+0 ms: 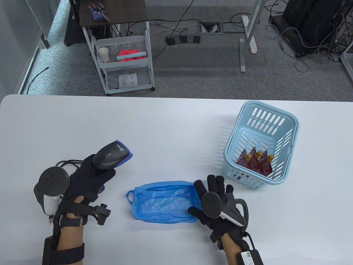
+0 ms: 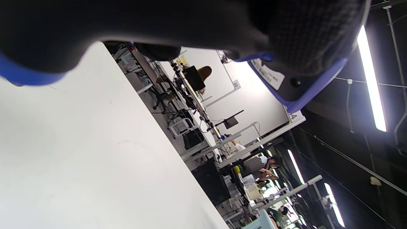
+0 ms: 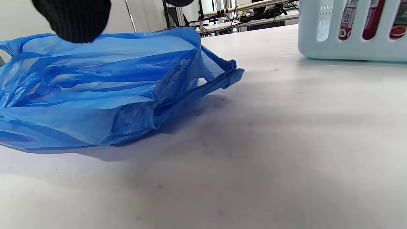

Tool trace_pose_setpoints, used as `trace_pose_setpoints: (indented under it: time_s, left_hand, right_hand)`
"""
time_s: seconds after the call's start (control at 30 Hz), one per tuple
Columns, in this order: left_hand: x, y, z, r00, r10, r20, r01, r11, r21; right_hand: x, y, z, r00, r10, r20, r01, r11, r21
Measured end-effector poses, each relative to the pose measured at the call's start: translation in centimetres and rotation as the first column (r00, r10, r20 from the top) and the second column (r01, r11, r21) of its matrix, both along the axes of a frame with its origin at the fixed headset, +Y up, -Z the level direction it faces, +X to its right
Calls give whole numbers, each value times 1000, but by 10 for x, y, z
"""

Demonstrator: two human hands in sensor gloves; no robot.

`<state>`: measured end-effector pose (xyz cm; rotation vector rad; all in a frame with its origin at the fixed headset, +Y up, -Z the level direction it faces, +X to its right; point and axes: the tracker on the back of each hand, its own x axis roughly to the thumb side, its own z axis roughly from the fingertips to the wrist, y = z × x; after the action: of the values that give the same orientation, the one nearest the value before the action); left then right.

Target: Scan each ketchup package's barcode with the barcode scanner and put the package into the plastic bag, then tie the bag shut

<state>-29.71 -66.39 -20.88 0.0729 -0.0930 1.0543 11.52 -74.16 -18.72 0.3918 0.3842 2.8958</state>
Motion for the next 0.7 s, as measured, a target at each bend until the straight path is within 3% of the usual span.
trace_pose_setpoints:
  time_s: [0.27,0.53,0.7]
  left_hand:
    - [8,-18,17,996,63,64,-64,998,12]
    - [15,-66,15,993,38,109,-30,997,-74]
    - [22,-73,13,988,48,150,-33,994,-100]
  right_hand:
    - [-3,2,2,1000,6,1,-6,1000,18]
    - [-10,5,7,1000,24,-11,-24,999,44]
    - [-13,6,9,999,34,-19,-33,998,54]
